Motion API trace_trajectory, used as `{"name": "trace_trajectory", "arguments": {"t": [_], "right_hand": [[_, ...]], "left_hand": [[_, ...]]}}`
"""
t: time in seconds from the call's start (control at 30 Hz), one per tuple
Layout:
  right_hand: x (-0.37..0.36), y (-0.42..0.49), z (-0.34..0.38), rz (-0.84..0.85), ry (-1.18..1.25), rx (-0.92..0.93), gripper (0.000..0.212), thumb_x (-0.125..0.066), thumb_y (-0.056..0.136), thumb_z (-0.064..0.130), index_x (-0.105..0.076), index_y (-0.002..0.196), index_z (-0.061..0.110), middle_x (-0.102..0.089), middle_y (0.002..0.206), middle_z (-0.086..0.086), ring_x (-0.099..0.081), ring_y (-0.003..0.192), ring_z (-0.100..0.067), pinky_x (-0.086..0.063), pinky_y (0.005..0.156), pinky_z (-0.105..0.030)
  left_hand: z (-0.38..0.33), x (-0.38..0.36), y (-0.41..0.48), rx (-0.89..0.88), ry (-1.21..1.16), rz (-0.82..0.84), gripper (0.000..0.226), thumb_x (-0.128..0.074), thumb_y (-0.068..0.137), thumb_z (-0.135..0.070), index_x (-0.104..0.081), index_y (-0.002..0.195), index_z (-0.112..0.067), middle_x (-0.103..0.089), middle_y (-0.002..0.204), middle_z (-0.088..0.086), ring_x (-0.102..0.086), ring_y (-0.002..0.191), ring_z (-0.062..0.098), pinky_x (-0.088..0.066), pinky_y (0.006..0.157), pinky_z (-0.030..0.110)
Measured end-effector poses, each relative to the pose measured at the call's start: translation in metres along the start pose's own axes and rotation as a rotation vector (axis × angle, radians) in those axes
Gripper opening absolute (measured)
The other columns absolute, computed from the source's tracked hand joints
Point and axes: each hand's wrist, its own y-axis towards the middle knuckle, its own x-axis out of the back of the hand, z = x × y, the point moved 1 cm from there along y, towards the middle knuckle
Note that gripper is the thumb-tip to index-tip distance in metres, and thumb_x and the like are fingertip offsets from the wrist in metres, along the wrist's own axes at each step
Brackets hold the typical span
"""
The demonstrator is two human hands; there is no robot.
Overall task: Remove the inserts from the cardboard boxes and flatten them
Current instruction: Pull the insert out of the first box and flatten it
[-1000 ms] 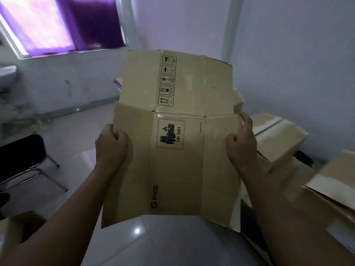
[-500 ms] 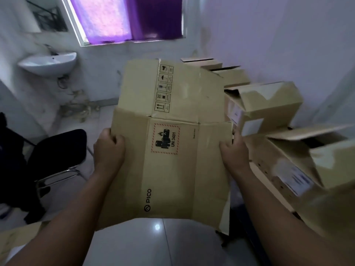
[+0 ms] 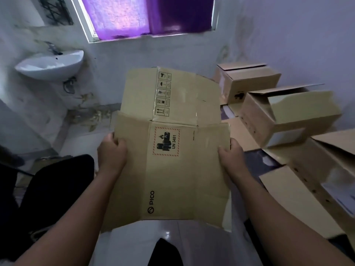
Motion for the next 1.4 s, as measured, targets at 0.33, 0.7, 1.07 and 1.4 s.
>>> {"name": "trace_trajectory", "arguments": {"t": [0.33,0.7,1.07,1.4], "right_hand": [[-0.134,0.224,0.045,-0.133,-0.013,-0.123,0.018,-0.048,0.091,0.009,-0.057,0.107,0.008,-0.058,0.094,-0.004,-0.053,0.086,-0.022,-0.034,0.07,-0.026],[-0.239,0.51,0.09,-0.213,-0.011,-0.248,0.016,-0.049,0.089,0.01,-0.059,0.101,0.008,-0.061,0.092,-0.007,-0.055,0.084,-0.026,-0.038,0.07,-0.029],[-0.338,0.722,0.084,-0.532,0.057,-0.436,0.015,-0.047,0.091,0.012,-0.059,0.099,0.008,-0.06,0.088,-0.006,-0.056,0.081,-0.026,-0.037,0.059,-0.029],[-0.336,0.832,0.003,-0.643,0.155,-0.749,0.04,-0.051,0.088,0.008,-0.043,0.127,0.011,-0.058,0.11,-0.006,-0.056,0.088,-0.022,-0.042,0.07,-0.027]], "left_hand": [[0.009,-0.119,0.269,-0.01,-0.002,0.169,0.014,-0.045,0.092,-0.01,-0.059,0.095,-0.012,-0.056,0.075,0.0,-0.051,0.066,0.017,-0.036,0.053,0.025],[-0.026,-0.277,0.556,0.047,0.042,0.393,0.015,-0.049,0.089,-0.012,-0.059,0.1,-0.009,-0.061,0.081,-0.001,-0.056,0.07,0.012,-0.045,0.058,0.03],[-0.04,-0.474,0.811,0.031,0.022,0.828,0.041,-0.042,0.094,-0.009,-0.047,0.132,-0.022,-0.064,0.113,0.006,-0.064,0.096,0.025,-0.055,0.084,0.048],[-0.086,-0.697,0.894,-0.291,0.16,0.972,0.033,-0.047,0.095,-0.01,-0.056,0.127,-0.012,-0.067,0.108,0.009,-0.062,0.1,0.03,-0.05,0.087,0.039]]}}
